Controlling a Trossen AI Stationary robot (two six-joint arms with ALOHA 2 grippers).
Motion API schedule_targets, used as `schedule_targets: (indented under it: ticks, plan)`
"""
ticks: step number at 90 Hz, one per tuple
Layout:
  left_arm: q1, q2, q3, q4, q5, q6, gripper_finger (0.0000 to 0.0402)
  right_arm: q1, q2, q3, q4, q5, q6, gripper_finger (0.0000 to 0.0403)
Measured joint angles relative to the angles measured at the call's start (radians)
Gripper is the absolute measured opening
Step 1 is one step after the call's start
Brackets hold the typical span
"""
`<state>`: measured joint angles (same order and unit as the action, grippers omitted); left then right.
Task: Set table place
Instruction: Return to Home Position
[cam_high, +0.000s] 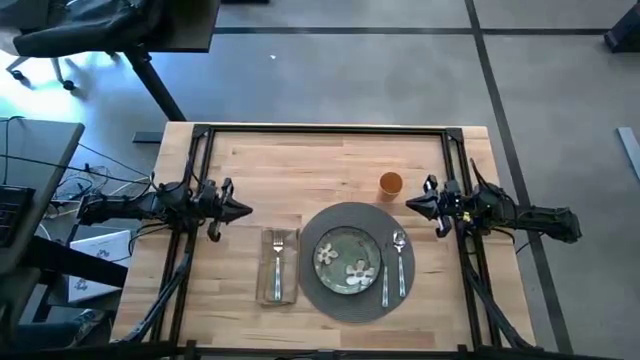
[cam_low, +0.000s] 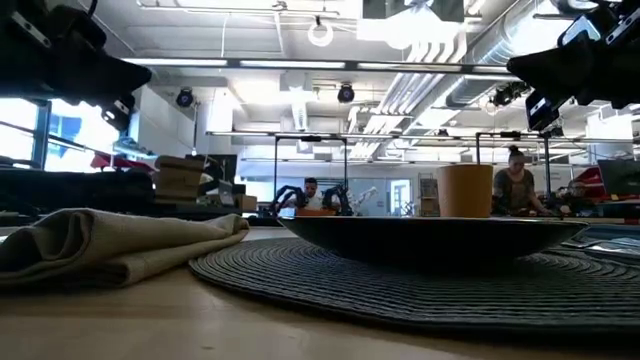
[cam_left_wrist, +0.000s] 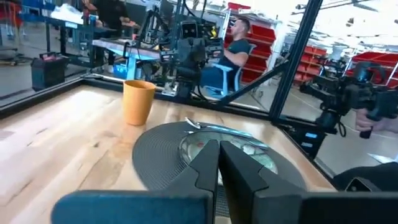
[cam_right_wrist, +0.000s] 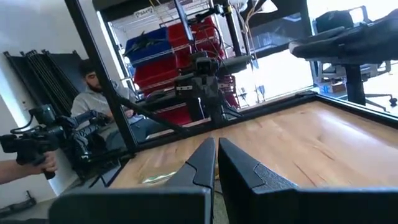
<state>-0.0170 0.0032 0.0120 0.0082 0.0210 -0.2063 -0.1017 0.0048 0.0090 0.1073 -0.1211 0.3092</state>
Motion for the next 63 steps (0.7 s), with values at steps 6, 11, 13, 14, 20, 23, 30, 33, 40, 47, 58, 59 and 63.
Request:
schedule_targets:
  ticks: [6, 11, 13, 14, 20, 23, 30, 33, 40, 47, 58, 59, 63]
  plan:
    - [0.000, 0.000, 0.000, 0.000, 0.000, 0.001, 0.0000, 0.000, 0.000, 0.000, -0.019, 0.000, -0.002, 0.0000]
    - [0.000, 0.000, 0.000, 0.000, 0.000, 0.000, 0.0000, 0.000, 0.000, 0.000, -0.045, 0.001, -0.008, 0.0000]
    - [0.000, 0.000, 0.000, 0.000, 0.000, -0.001, 0.0000, 0.000, 0.000, 0.000, -0.056, 0.003, -0.007, 0.0000]
    - [0.000, 0.000, 0.000, 0.000, 0.000, -0.002, 0.0000, 0.000, 0.000, 0.000, -0.062, 0.004, -0.007, 0.0000]
    - [0.000, 0.000, 0.000, 0.000, 0.001, -0.016, 0.0000, 0.000, 0.001, 0.000, -0.077, 0.006, -0.003, 0.0000]
    - [0.000, 0.000, 0.000, 0.000, 0.001, -0.018, 0.0000, 0.000, 0.001, 0.000, -0.078, 0.006, -0.006, 0.0000]
    - [0.000, 0.000, 0.000, 0.000, 0.001, -0.019, 0.0000, 0.000, -0.001, 0.000, -0.075, 0.006, -0.022, 0.0000]
    - [0.000, 0.000, 0.000, -0.001, -0.002, -0.019, 0.0000, 0.000, 0.000, 0.000, -0.077, 0.009, -0.022, 0.0000]
    - [0.000, 0.000, 0.000, -0.002, -0.011, -0.019, 0.0000, 0.000, 0.000, 0.000, -0.081, 0.034, -0.017, 0.0000]
    - [0.000, 0.000, 0.000, -0.002, -0.012, -0.019, 0.0000, 0.000, 0.000, 0.000, -0.083, 0.060, -0.014, 0.0000]
    - [0.000, 0.000, 0.000, -0.003, -0.012, -0.019, 0.0000, 0.000, 0.000, 0.000, -0.085, 0.065, -0.015, 0.0000]
    - [0.000, 0.000, 0.000, -0.003, -0.012, -0.019, 0.0000, 0.000, 0.000, 0.000, -0.085, 0.065, -0.015, 0.0000]
    - [0.000, 0.000, 0.000, -0.003, -0.013, -0.019, 0.0000, 0.000, 0.000, 0.000, -0.085, 0.065, -0.015, 0.0000]
